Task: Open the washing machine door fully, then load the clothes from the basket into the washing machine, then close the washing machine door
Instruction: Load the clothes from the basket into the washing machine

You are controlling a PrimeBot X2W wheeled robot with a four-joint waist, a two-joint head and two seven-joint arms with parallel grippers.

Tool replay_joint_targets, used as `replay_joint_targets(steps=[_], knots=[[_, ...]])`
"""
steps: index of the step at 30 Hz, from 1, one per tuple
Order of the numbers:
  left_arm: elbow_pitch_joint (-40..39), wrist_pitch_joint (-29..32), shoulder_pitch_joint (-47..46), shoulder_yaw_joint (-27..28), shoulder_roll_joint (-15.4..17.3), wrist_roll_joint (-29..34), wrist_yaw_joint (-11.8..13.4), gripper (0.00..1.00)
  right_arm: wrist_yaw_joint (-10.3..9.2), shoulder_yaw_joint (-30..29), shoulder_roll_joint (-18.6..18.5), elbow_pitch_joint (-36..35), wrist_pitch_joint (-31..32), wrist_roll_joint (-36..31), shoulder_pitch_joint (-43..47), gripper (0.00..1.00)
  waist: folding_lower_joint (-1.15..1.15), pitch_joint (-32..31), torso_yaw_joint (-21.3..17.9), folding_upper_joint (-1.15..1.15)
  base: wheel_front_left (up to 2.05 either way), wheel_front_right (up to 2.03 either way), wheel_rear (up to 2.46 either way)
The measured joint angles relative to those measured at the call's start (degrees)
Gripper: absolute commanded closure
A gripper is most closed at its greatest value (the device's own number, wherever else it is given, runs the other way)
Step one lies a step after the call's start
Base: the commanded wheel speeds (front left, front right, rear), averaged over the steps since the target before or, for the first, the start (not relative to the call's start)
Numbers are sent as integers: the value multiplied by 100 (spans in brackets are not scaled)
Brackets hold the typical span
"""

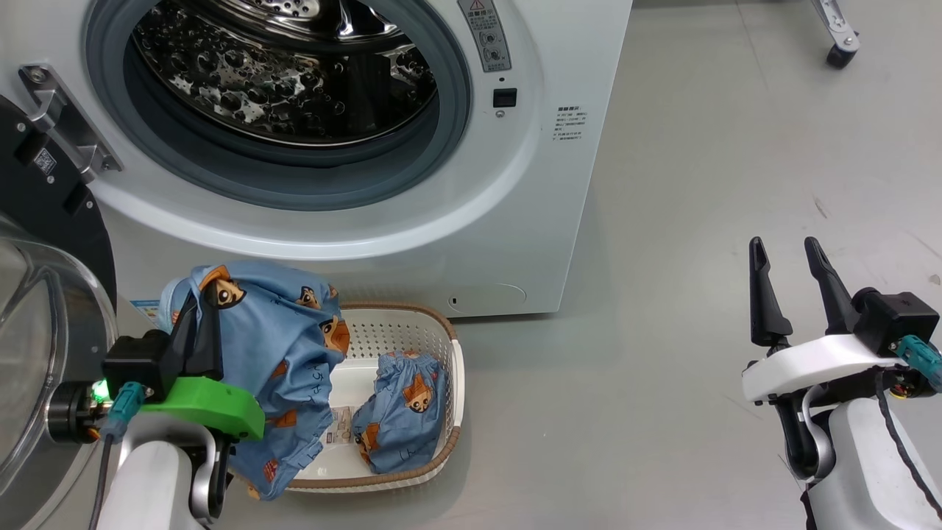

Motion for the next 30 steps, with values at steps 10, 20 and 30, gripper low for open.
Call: replay_joint_targets(steps=[10,20,30], knots=[[-171,0,10,-74,-13,0,-4,100,0,81,-21,-112,0,0,1,0,0,205,-34,0,0,0,0],[-194,5,-283,-109,-14,-2,-8,100,0,165,-29,-220,0,0,-75,0,0,661,-142,0,0,0,0],[-188,103,-1030,-51,20,-3,-10,100,0,156,-27,-328,0,0,-299,0,0,1184,-349,0,0,0,0]])
